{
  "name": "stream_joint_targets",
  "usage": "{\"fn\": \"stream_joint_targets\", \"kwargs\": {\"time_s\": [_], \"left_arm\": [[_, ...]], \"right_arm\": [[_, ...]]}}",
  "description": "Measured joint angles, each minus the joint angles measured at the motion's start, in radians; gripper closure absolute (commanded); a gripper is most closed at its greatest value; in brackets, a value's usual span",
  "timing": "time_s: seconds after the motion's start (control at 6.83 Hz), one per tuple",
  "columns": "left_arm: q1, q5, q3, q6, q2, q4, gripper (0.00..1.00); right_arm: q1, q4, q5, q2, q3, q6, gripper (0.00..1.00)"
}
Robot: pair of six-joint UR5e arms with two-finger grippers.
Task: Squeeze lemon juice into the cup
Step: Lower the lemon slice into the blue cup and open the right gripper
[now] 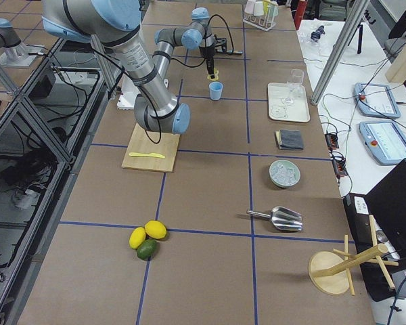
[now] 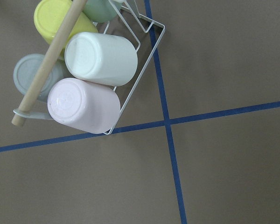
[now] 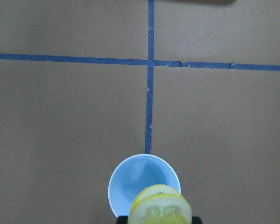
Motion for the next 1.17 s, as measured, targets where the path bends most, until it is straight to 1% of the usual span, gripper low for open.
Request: {"fn": "stream_joint_targets", "kwargs": {"time_s": [0.29, 0.44, 0.59, 0.88, 1.03, 1.17], "left_arm": [[0.000, 0.000, 0.000, 0.000, 0.000, 0.000, 0.00], [0.000, 0.000, 0.000, 0.000, 0.001, 0.000, 0.00], [0.000, 0.000, 0.000, 0.000, 0.000, -0.001, 0.00], [0.000, 0.000, 0.001, 0.000, 0.000, -0.001, 0.00], [0.000, 0.000, 0.001, 0.000, 0.000, -0.002, 0.00], [0.000, 0.000, 0.001, 0.000, 0.000, -0.002, 0.00]], "right_arm": [[0.006, 0.051, 0.005, 0.031, -0.092, 0.001, 0.48], [0.006, 0.065, 0.011, 0.031, -0.109, 0.001, 0.48], [0.005, 0.071, 0.017, 0.027, -0.113, 0.000, 0.45], [0.005, 0.073, 0.023, 0.012, -0.112, -0.001, 0.27], [0.004, 0.073, 0.024, 0.008, -0.110, -0.002, 0.21], [0.004, 0.073, 0.025, 0.007, -0.107, -0.004, 0.20]]}}
